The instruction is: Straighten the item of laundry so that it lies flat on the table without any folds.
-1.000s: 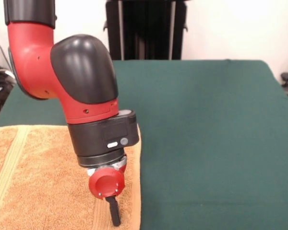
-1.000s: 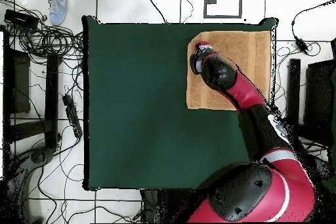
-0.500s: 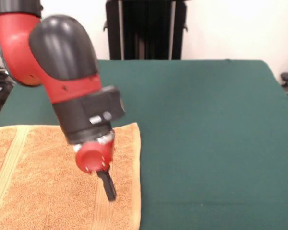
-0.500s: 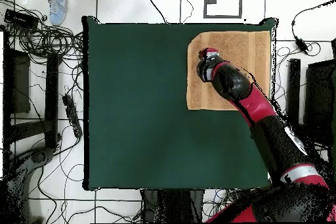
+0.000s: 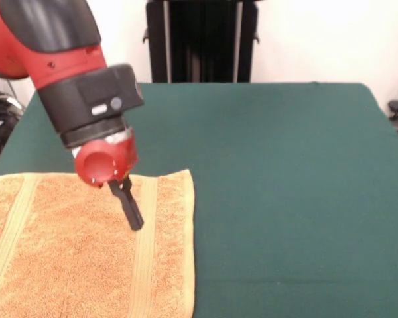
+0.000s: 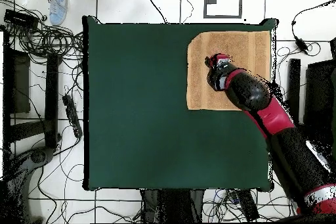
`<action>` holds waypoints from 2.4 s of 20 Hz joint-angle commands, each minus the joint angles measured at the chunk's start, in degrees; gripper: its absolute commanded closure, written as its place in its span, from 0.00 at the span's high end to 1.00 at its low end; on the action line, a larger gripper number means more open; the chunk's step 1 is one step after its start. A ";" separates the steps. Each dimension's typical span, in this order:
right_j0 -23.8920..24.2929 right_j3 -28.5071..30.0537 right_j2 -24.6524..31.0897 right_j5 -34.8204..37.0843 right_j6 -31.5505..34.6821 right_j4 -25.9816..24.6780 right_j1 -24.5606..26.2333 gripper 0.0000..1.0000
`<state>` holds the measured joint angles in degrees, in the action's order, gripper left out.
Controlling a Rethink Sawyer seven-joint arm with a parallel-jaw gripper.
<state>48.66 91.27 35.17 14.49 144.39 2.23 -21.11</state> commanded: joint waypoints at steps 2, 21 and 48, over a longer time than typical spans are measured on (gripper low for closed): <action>-2.70 11.77 8.36 0.20 1.32 -1.89 -0.85 0.00; -18.97 6.38 -15.95 5.14 7.06 0.65 -8.39 0.00; -9.39 -6.11 -18.83 18.26 -11.23 -22.85 -7.28 0.00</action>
<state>41.32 86.44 10.73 32.36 144.39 -16.91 -36.67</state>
